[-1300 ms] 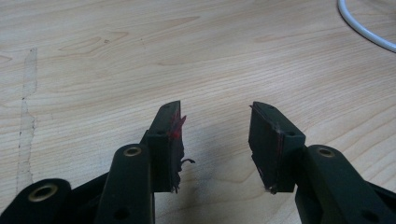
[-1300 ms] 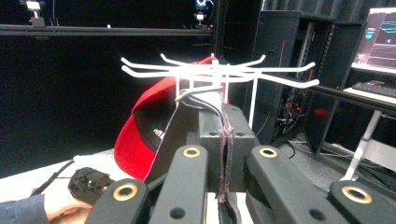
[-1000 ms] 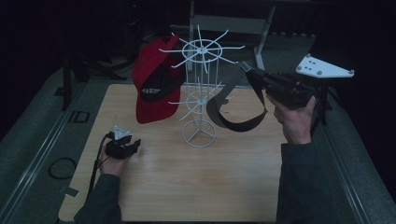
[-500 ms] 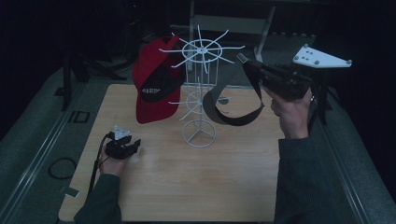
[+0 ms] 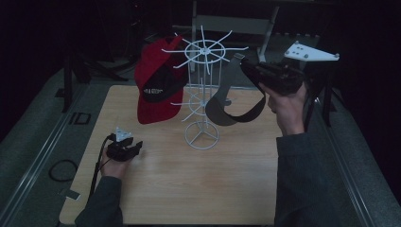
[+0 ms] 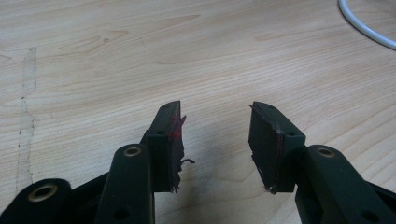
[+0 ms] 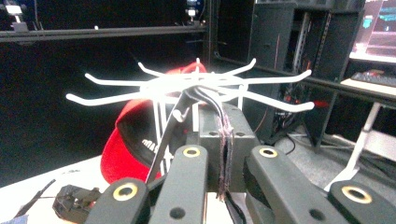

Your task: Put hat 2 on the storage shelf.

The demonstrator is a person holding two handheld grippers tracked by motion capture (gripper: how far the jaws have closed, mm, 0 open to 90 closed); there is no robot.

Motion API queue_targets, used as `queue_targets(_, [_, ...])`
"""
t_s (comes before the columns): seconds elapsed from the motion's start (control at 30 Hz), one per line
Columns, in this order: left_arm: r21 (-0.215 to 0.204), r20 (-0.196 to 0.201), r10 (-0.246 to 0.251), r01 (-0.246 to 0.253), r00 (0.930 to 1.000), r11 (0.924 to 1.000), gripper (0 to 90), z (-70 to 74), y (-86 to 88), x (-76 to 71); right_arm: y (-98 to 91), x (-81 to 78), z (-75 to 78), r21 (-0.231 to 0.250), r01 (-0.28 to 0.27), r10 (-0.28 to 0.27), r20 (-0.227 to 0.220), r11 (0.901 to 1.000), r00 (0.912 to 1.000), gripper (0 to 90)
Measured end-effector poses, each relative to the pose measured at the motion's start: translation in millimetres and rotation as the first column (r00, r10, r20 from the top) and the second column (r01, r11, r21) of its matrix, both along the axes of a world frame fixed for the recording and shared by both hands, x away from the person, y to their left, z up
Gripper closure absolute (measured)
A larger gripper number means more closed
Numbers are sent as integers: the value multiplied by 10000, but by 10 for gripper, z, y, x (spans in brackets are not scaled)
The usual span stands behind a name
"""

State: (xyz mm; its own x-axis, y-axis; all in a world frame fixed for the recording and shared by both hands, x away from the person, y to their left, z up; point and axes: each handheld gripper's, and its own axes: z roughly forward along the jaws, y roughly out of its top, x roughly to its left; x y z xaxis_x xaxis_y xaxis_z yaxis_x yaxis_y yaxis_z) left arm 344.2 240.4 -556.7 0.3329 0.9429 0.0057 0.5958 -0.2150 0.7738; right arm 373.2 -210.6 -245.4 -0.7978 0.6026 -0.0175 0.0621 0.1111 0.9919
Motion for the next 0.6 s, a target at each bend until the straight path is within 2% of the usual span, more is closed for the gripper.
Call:
queue_targets(0.33, [100, 51, 28, -29, 10000, 9999, 552, 8, -6, -11, 93, 47, -113, -288, 75, -81, -210, 9996, 9997, 880])
queue_targets(0.6, [119, 47, 24, -24, 10000, 9999, 551, 5, -11, -10, 39, 89, -194, -88, 122, -128, -692, 9999, 9975, 845])
